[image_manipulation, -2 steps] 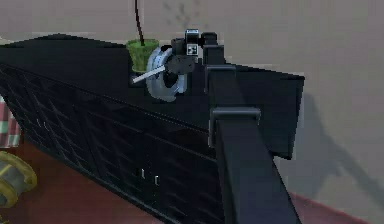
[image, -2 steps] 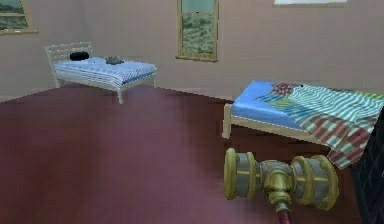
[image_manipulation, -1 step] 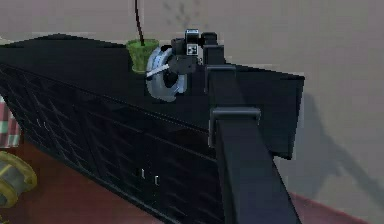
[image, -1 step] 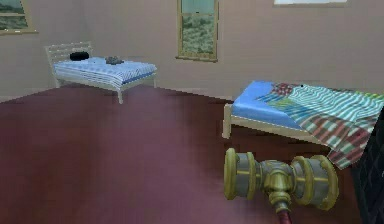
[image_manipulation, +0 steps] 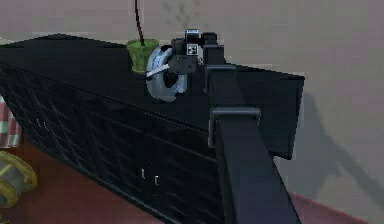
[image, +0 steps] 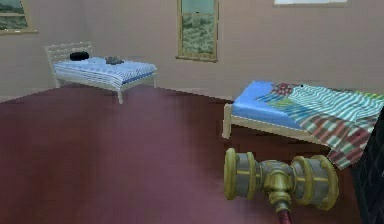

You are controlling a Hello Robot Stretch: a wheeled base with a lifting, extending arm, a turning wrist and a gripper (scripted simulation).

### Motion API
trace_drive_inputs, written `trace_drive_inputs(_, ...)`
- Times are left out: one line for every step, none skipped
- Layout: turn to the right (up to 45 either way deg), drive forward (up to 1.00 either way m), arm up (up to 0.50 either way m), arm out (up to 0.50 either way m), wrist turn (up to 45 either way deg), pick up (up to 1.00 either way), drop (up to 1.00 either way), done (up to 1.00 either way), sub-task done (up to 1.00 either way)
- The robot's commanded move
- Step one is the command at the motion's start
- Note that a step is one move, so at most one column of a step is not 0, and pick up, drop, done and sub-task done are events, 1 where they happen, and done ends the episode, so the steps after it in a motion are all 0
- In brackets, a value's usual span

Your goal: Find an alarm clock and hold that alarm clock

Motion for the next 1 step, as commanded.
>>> trace_drive_inputs(0.0, 0.00, 0.00, 0.00, 0.0, 0.00, 0.00, 1.00, 0.00)
